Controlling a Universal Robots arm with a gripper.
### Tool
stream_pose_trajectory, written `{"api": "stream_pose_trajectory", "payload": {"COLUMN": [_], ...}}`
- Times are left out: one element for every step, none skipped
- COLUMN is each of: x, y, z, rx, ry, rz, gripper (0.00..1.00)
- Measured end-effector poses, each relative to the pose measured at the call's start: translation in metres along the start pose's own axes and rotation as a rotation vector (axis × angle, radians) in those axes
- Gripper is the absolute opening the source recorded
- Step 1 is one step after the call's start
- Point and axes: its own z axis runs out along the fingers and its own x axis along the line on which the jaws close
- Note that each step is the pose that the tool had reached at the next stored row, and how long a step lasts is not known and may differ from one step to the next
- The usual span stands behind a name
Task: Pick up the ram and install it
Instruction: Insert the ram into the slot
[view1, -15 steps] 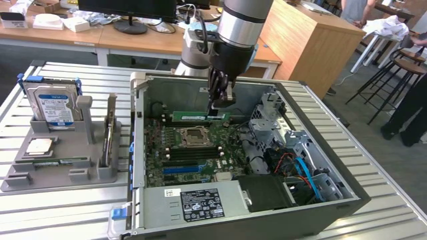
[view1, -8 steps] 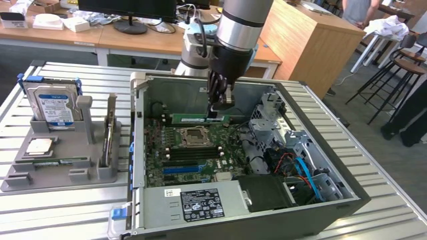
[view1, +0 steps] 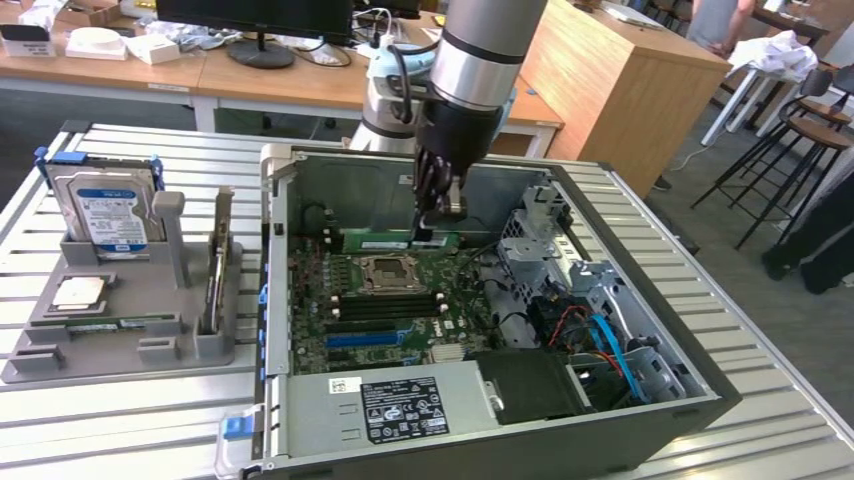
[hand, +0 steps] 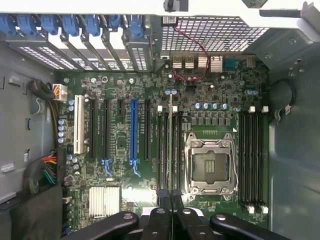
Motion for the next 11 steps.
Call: {"api": "stream_pose_trajectory", "payload": {"x": [0.0, 0.0, 0.0, 0.0, 0.0, 0.0, 0.0, 0.0, 0.0, 0.0, 0.0], "y": [0.0, -0.0001, -0.0001, -0.0002, -0.0002, -0.0003, -0.0003, -0.0003, -0.0004, -0.0004, -0.0004], "z": [0.001, 0.002, 0.003, 0.0042, 0.0053, 0.0063, 0.0074, 0.0084, 0.0096, 0.0106, 0.0117], "rx": [0.0, 0.0, 0.0, 0.0, 0.0, 0.0, 0.0, 0.0, 0.0, 0.0, 0.0], "ry": [-0.0001, -0.0001, -0.0001, -0.0001, -0.0001, -0.0001, -0.0001, 0.0, -0.0002, -0.0001, -0.0001], "rz": [0.0, 0.0, 0.0, 0.0, 0.0, 0.0, 0.0, 0.0, 0.0, 0.0, 0.0], "gripper": [0.11, 0.11, 0.11, 0.11, 0.11, 0.11, 0.11, 0.11, 0.11, 0.11, 0.11]}}
